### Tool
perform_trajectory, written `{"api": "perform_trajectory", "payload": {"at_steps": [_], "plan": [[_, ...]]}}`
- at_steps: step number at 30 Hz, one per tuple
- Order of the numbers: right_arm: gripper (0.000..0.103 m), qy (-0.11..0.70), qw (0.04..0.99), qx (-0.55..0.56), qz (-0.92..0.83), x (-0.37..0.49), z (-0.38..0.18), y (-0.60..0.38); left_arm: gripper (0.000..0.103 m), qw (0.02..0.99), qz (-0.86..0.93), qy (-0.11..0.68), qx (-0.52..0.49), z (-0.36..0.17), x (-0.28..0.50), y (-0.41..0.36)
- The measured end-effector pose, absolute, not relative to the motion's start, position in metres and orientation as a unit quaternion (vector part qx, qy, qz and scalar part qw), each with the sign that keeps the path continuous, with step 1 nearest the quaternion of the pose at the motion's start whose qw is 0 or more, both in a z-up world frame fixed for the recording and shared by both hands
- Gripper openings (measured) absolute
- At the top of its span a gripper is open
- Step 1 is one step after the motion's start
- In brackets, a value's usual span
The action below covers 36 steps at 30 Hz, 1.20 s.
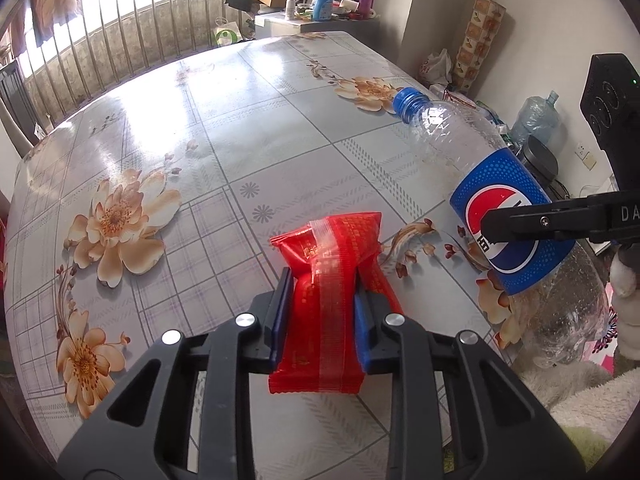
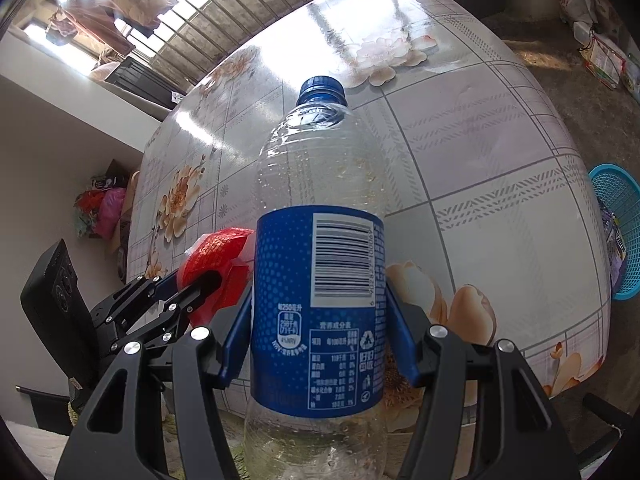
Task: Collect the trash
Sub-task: 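Carry red bag in left tool while right tool carries bottles toward basket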
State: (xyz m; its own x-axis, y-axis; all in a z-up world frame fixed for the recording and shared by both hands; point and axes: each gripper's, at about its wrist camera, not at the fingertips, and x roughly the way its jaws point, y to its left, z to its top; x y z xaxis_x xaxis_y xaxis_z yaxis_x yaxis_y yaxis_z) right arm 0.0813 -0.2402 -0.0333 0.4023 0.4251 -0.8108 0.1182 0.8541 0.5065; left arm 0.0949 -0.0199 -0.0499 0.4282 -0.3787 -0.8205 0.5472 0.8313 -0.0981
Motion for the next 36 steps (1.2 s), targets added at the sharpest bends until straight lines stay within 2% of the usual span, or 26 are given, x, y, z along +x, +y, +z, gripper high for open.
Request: {"api": "perform_trajectory", "payload": {"at_steps": [15, 36], "plan": [[0.058, 0.510, 0.809, 0.284, 0.074, 0.068, -0.027, -0.254, 0.024, 0.834, -0.330, 0.437, 0.070, -0.032, 0.097, -0.014], [0.058, 0.488, 0.811, 0.311, 0.084, 0.056, -0.031, -0.268, 0.024, 0.845, -0.312, 0.427, 0.079, -0.014, 0.105, -0.021]]}}
